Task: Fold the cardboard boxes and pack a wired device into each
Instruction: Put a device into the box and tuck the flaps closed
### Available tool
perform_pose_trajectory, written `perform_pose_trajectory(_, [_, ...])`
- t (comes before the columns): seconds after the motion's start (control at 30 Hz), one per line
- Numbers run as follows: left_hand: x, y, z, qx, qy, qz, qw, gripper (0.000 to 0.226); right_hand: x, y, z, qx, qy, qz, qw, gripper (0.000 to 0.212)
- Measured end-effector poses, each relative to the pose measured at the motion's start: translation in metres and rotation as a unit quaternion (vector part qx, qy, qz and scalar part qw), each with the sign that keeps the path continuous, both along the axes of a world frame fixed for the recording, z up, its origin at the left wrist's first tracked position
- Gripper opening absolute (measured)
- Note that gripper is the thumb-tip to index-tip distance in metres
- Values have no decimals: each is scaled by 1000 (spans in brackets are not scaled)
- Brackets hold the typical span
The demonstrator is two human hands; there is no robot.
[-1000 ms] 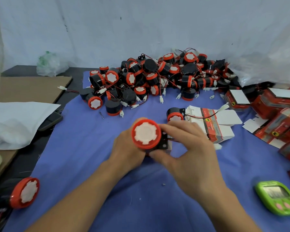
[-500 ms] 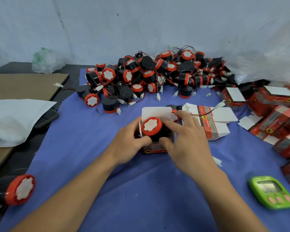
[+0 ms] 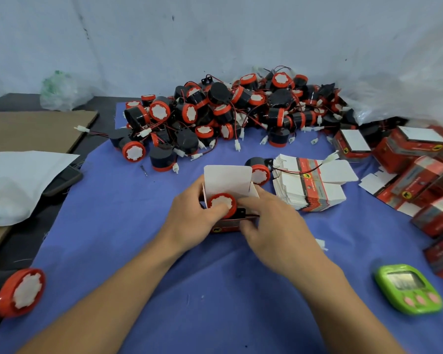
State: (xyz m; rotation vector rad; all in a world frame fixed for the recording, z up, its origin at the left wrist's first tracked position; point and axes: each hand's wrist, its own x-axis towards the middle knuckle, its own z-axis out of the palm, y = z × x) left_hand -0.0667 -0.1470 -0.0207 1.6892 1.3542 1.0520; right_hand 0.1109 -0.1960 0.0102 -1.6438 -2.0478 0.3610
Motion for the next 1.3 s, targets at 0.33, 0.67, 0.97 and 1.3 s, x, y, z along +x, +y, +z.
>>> perform_pose_trajectory(0.33, [3,0,-6,-37,-22,13,999,34,64,-12,34,-113,-4,-142,983,7])
perform_pose_trajectory(0.67, [4,1,-3,-18,-7,-9,1000,26,-4,-8,18,43,274,41,960,13])
perform_pose_trajectory(0.97, [5,-2,-3,-9,-13,-43,999,31,-21,5,0,162,-85,-113,977,24])
perform_pose_trajectory(1.3, [4,0,-5,-13,-11,-41,999,27,-15,1,1,43,-187,-111,975,26])
